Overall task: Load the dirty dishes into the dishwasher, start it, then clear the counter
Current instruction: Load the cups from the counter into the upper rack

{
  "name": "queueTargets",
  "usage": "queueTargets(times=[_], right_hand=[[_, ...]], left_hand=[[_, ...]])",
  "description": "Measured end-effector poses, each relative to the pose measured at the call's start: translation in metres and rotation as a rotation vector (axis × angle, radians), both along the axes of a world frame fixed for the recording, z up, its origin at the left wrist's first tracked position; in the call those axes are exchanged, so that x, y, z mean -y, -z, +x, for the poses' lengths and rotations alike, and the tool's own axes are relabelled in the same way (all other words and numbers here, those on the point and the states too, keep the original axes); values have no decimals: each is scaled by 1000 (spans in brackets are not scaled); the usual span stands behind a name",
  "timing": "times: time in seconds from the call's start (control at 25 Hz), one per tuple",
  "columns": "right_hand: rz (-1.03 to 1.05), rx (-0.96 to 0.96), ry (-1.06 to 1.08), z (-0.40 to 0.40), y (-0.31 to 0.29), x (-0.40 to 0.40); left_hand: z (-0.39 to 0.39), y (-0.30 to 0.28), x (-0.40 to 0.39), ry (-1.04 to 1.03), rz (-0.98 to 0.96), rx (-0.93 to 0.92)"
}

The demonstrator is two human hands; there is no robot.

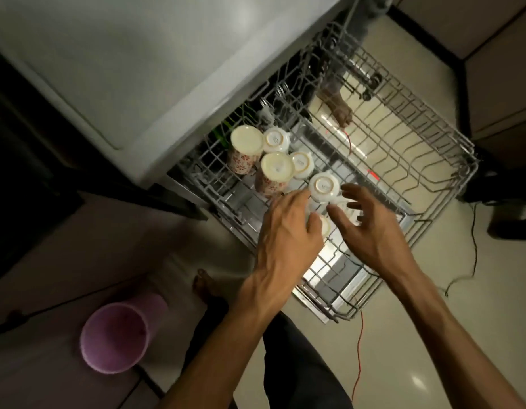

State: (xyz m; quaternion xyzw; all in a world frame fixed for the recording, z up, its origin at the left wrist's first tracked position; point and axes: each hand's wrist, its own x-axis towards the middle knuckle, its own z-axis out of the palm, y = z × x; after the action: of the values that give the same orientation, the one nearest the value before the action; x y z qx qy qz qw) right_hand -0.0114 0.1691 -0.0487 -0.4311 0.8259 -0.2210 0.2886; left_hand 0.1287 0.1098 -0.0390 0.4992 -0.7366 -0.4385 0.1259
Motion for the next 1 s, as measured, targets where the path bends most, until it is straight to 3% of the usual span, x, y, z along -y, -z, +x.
queueTargets(times=[0.2,0.4,0.6,1.0], right_hand=[[-159,-6,-202,53,-86,30],[-237,66,-394,105,-136,51],[-295,-15,-637,169,-160,55],[-376,-5,-848,328,-181,23]], left_hand=[[58,-74,5,-183,-41,-45],[114,-123,-1,-382,-68,-33],[185,-154,-16,-576,-111,-18],[370,-174,-97,-882,-169,86]])
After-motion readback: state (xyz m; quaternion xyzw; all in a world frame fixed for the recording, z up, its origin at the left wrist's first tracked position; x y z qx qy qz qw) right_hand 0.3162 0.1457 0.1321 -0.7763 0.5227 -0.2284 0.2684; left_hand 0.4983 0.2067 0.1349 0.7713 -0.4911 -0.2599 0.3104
